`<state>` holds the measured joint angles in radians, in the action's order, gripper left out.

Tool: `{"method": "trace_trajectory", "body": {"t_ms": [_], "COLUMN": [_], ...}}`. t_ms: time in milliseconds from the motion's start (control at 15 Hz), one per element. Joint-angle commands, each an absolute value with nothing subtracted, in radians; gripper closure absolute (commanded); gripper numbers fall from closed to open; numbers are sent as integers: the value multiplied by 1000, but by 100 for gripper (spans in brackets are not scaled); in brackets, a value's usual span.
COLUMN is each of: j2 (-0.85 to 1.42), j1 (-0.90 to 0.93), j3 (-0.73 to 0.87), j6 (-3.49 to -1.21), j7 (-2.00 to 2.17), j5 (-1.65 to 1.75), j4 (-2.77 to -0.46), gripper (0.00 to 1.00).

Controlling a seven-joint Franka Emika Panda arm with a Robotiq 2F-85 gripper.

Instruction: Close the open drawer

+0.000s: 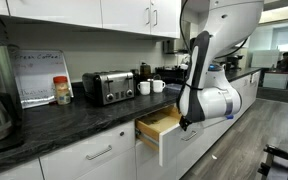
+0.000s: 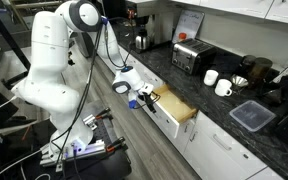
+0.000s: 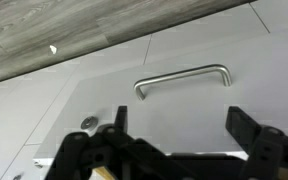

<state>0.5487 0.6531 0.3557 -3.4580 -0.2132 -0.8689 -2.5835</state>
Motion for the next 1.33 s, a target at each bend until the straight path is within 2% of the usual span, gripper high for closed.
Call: {"method": "trace_trajectory", "body": {"t_ms": [0, 800, 1267], "j2": [577, 594, 702], "j1": [670, 614, 551], "j3": [413, 399, 397], "j6": [-3458, -3455, -3454], "j7": [-158, -50, 8], "j5": [-789, -652, -559], "j4": [-2539, -2535, -2471], "gripper": [0, 0, 0]}}
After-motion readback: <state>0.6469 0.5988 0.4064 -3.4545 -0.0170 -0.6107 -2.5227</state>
